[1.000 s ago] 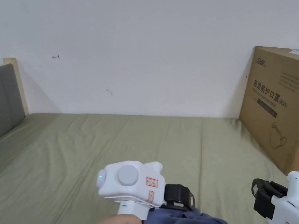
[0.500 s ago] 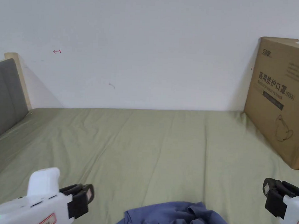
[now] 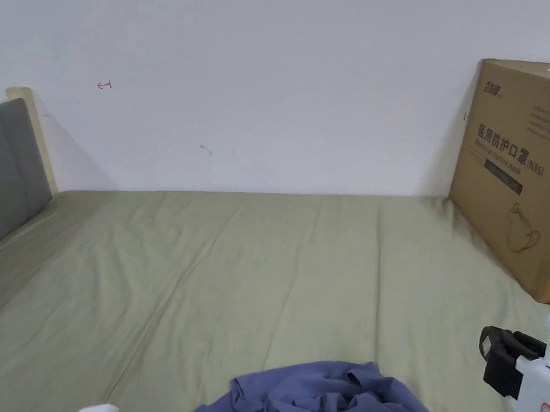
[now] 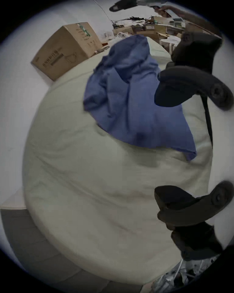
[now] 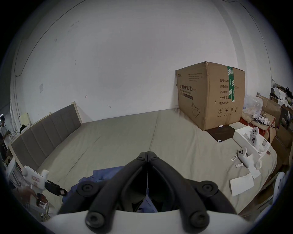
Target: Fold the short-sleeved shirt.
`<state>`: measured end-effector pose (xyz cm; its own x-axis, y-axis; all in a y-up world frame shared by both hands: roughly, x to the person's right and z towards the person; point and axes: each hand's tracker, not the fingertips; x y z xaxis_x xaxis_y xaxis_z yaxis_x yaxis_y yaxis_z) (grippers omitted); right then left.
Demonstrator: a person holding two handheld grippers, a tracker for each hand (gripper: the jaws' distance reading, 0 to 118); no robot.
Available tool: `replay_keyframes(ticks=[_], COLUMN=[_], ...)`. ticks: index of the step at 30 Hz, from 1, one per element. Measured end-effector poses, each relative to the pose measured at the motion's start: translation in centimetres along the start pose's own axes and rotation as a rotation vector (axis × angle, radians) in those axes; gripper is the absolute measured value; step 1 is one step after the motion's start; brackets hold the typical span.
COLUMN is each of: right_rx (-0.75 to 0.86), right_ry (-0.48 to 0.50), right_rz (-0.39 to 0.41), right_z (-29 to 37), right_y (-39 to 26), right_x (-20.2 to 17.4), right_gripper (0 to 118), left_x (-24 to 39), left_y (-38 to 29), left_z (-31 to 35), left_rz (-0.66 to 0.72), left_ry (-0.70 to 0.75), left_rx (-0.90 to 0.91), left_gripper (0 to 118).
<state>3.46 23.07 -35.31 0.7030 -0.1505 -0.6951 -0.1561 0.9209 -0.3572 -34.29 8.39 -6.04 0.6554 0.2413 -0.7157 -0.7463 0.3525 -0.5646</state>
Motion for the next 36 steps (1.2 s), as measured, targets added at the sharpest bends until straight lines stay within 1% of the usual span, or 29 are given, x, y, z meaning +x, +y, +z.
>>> replay_keyframes(ticks=[2,4,5,6,8,9,10,11,13,14,15,16,17,18,19,20,22,23,24,25,26,27,28,30,32,33,36], right_rx=[-0.009,-0.031,-0.046,-0.07,-0.132,-0.164,-0.205,-0.245,-0.366,-0.439,-0.531,-0.642,-0.726,-0.782,-0.805,-0.835,-0.94,-0.992,-1.006,-0.995,-0.981,-0.924,-0.887,-0.834,-0.76,-0.715,-0.613], right_ry=[0.002,0.005,0.007,0.009,0.02,0.028,0.042,0.057,0.076,0.067,0.06,0.089,0.099,0.099,0.08,0.05,0.036,0.038,0.04,0.053,0.051,0.051,0.084,0.167,0.223,0.242,0.247], right_rz=[0.008,0.018,0.024,0.034,0.034,0.019,-0.008,-0.023,-0.03,-0.037,-0.048,-0.09,-0.141,-0.211,-0.26,-0.285,-0.283,-0.267,-0.247,-0.232,-0.213,-0.179,-0.162,-0.155,-0.147,-0.144,-0.168], right_z=[-0.3,-1.0,-1.5,-2.4,-4.4,-5.6,-7.0,-8.4,-12.1,-14.0,-16.3,-18.5,-20.1,-21.4,-22.3,-23.2,-25.1,-25.4,-25.6,-25.5,-25.2,-24.4,-23.7,-22.0,-19.2,-17.7,-13.8], right_y=[-0.1,0.0,0.1,0.3,0.4,0.5,0.5,0.5,0.3,0.1,-0.3,-1.0,-1.8,-2.9,-3.8,-4.5,-5.9,-6.6,-6.9,-7.0,-6.9,-6.5,-5.7,-3.9,-1.7,-0.3,3.6], right_x=[-0.1,-0.3,-0.3,-0.3,0.0,0.2,0.5,0.9,1.4,1.6,2.0,2.6,3.2,3.8,4.2,4.4,4.7,4.6,4.7,4.8,4.7,4.8,5.0,5.6,6.0,6.5,7.7], right_gripper=[0,0,0,0,0,0,0,0,0,16,53,95,106,105,105,104,94,88,80,29,5,5,5,4,3,3,3], left_x=[0.4,0.7,1.1,1.9,3.1,3.4,3.5,3.7,3.3,3.0,3.0,2.9,2.7,2.0,1.8,1.7,1.4,1.6,1.9,2.1,2.1,2.0,1.9,1.4,1.2,1.3,1.3], left_y=[-0.6,-1.0,-1.1,-1.3,-1.4,-1.5,-1.6,-1.6,-1.5,-1.5,-1.6,-1.6,-1.5,-1.3,-1.2,-1.0,-0.7,-0.7,-0.8,-0.9,-1.0,-1.0,-0.9,-0.6,0.2,0.8,2.9], left_z=[-1.7,-3.1,-3.4,-2.9,-2.1,-1.7,-0.9,-0.4,1.2,1.9,2.7,3.5,4.1,4.5,4.8,5.0,4.8,4.8,4.7,4.7,4.6,4.7,4.9,5.5,7.1,8.3,11.9], left_rz=[0.005,0.01,-0.007,-0.074,-0.156,-0.182,-0.172,-0.164,-0.129,-0.11,-0.094,-0.069,-0.036,0.009,0.039,0.053,0.047,0.035,0.016,-0.009,-0.019,-0.019,-0.013,0.013,0.001,-0.01,-0.059], left_ry=[-0.002,-0.037,-0.024,0.032,0.097,0.108,0.028,0.023,-0.094,-0.09,-0.074,-0.076,-0.09,-0.123,-0.15,-0.167,-0.162,-0.157,-0.144,-0.115,-0.104,-0.102,-0.102,-0.11,-0.102,-0.094,-0.075], left_rx=[-0.027,-0.063,-0.064,-0.045,-0.005,0.014,0.018,0.027,0.085,0.132,0.183,0.227,0.254,0.265,0.27,0.263,0.244,0.238,0.236,0.242,0.243,0.246,0.251,0.272,0.326,0.363,0.458], left_gripper=[105,104,103,97,50,24,7,4,4,4,4,4,4,4,4,4,4,4,4,4,4,4,4,4,4,4,4])
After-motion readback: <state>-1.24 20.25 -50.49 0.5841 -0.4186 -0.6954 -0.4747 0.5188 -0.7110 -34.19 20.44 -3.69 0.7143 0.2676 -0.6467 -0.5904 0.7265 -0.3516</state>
